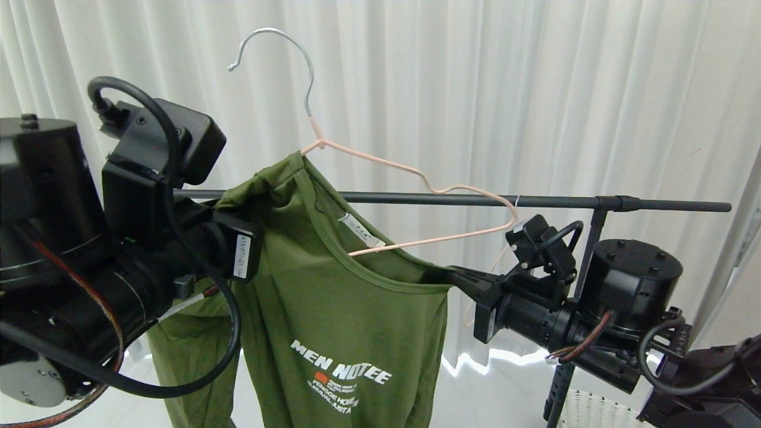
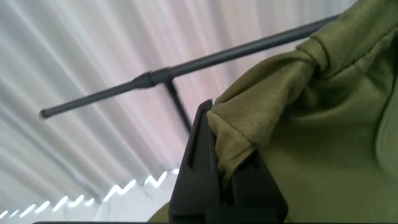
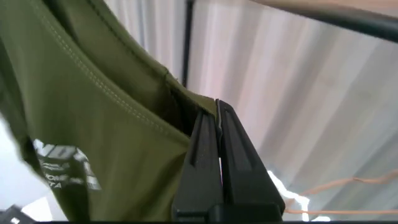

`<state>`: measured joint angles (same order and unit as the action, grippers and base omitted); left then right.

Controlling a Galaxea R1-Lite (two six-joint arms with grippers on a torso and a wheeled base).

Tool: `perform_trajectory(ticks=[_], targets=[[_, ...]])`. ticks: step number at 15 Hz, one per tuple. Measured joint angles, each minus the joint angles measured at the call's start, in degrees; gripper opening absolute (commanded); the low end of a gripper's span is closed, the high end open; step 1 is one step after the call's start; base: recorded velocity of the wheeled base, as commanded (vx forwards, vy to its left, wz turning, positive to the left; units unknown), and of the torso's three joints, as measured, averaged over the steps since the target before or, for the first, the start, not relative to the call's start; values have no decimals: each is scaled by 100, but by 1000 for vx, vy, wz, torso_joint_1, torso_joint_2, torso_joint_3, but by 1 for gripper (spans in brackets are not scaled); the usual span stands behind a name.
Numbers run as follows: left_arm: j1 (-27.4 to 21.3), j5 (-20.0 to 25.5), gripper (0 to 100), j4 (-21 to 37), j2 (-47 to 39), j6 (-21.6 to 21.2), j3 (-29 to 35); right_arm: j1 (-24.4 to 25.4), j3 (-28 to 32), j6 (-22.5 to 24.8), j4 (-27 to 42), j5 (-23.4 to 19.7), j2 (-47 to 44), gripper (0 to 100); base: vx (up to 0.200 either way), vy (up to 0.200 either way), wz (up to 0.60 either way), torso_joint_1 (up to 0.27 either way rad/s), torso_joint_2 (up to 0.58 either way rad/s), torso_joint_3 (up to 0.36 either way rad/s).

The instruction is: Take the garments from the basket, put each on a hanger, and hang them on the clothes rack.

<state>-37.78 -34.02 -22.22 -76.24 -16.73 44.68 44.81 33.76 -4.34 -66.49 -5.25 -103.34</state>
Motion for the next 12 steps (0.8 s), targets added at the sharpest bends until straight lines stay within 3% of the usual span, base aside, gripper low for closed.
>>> perform_trajectory(ticks=[4, 10, 12], targets=[[250, 0, 0, 2, 286, -7, -435, -394, -74, -258, -35, 6, 255, 0, 0, 0, 0, 0, 0, 0], [372, -2, 0, -2, 446, -16, -806, -603, -116, -274, -27, 9, 601, 0, 0, 0, 0, 0, 0, 0], [391, 0, 0, 0, 516, -256, -970, -708, -129, -277, -22, 6, 714, 0, 0, 0, 0, 0, 0, 0]])
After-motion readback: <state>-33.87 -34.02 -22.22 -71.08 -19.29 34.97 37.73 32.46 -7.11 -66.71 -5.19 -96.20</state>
